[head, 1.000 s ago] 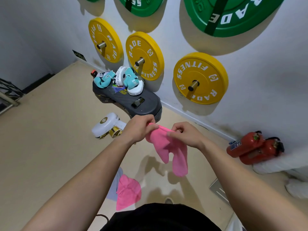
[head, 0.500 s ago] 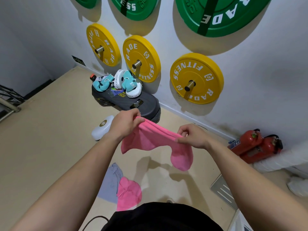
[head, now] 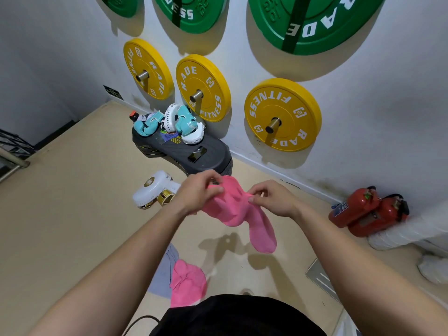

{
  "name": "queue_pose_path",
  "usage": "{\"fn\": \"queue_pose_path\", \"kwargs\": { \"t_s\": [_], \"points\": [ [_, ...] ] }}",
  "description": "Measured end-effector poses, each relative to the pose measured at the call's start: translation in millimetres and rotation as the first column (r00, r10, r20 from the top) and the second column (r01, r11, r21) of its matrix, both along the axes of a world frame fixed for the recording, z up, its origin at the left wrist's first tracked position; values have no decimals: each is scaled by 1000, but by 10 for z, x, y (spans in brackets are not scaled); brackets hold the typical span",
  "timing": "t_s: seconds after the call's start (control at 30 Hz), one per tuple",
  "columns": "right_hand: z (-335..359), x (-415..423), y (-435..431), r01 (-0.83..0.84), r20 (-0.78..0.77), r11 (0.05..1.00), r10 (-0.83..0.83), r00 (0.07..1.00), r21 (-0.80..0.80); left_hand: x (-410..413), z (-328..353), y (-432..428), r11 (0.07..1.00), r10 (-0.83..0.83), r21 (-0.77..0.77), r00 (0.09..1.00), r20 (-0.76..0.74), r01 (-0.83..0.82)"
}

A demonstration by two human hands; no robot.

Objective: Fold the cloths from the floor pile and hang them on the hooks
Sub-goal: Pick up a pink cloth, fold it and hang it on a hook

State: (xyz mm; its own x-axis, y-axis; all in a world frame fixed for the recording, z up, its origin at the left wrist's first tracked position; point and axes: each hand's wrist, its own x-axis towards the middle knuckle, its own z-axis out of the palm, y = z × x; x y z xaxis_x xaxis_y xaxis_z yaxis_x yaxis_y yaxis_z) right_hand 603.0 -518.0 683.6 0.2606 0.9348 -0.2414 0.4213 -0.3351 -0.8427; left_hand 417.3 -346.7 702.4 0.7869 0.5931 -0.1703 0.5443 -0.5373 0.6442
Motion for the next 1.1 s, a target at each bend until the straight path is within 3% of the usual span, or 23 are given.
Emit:
{"fn": "queue_pose_path", "kwargs": {
  "t_s": [0.1, 0.17, 0.3, 0.4, 0.6, 0.97, 1.1],
  "points": [
    [28, -70, 64, 16, 66, 999, -18, 998, 34, 138, -73, -218, 975, -195, -109, 981, 16, 196],
    [50, -83, 82, 59, 105, 997, -63, 992, 43, 201, -120, -288, 970, -205, -129, 979, 20, 206],
    [49, -56, 25, 108, 128, 994, -110, 986, 27, 242, -85, -287, 981, -187, 36, 981, -60, 189],
    [62, -39, -27, 44, 84, 999, -46, 995, 29, 272, 27, -237, 952, -198, 211, 972, -128, 222],
    [40, -64, -28, -7, 44, 1000, 8, 999, -8, 340, 128, -175, 879, -220, 395, 962, -162, 267],
    [-79, 103, -235, -64, -31, 997, 63, 998, -46, 11, -37, 323, 888, 39, 443, 939, -343, 125],
    [-48, 134, -281, -64, 5, 995, 65, 998, -71, -110, -102, 456, 872, 144, 484, 906, -398, 74]
  ]
}}
